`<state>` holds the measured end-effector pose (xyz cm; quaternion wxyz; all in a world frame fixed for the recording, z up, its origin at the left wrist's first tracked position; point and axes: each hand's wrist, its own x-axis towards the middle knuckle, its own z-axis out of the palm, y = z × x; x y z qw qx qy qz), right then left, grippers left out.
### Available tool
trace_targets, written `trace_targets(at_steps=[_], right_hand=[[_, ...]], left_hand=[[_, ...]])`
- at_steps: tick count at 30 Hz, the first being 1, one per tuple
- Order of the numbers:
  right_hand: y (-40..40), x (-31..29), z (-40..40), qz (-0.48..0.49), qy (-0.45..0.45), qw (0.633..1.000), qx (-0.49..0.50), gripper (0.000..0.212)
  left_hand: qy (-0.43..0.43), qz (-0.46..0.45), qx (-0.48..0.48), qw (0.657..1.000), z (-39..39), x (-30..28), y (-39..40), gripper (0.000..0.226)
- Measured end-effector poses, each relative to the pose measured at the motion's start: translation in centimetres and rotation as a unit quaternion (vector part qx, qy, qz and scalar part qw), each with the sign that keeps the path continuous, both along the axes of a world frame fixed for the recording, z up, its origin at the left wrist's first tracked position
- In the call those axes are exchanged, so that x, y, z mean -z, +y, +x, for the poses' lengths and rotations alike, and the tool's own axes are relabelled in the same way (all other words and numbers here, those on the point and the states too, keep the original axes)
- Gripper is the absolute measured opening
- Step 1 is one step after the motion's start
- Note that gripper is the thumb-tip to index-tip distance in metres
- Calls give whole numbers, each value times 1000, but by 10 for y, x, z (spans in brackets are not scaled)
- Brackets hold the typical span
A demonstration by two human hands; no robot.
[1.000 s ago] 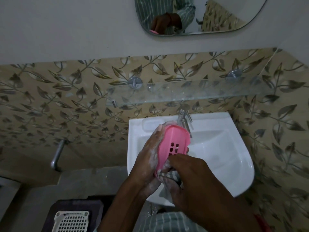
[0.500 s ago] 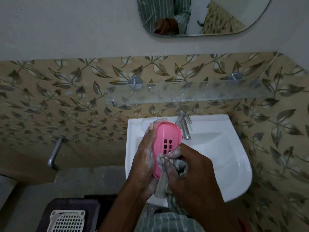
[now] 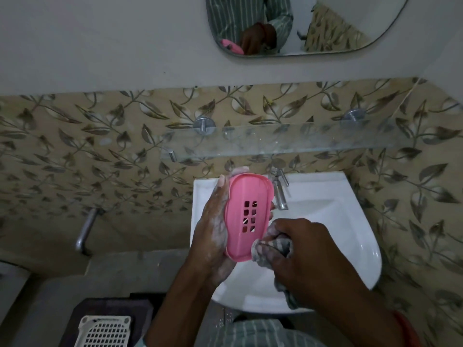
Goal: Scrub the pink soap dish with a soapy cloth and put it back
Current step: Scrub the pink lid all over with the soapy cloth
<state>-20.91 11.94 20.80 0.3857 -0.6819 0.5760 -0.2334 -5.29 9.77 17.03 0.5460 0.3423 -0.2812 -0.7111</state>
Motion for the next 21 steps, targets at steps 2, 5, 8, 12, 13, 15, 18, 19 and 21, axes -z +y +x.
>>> trace_targets(at_steps=[2, 5, 8, 12, 13, 15, 18, 19, 21], right_hand=[[4, 2, 4, -5, 2, 1000, -14, 13], [9, 8, 14, -25, 38, 999, -25, 5], [14, 6, 19, -24, 23, 999, -42, 3], [16, 7, 22, -15, -25, 999, -38, 3], [15, 7, 22, -22, -30, 998, -41, 3], [15, 9, 20, -42, -26, 998, -47, 3], [17, 12, 14, -48, -23, 998, -36, 11], [18, 12, 13, -48, -16, 998, -30, 14], [17, 14, 10, -56, 5, 998, -7, 16]], left_hand=[[-3, 7, -13, 1000, -3, 1, -1, 57], [-41, -4, -46, 998, -9, 2, 1, 48], [-101, 5, -102, 990, -14, 5, 5, 40], [-141, -3, -138, 980, -14, 3, 7, 54], [-133, 2, -137, 982, -14, 0, 6, 56], [-102, 40, -133, 985, -13, -4, 6, 57], [-40, 97, -107, 989, -13, -2, 8, 62], [-17, 108, -101, 989, -11, -2, 8, 61], [22, 121, -93, 988, -7, -1, 6, 59]])
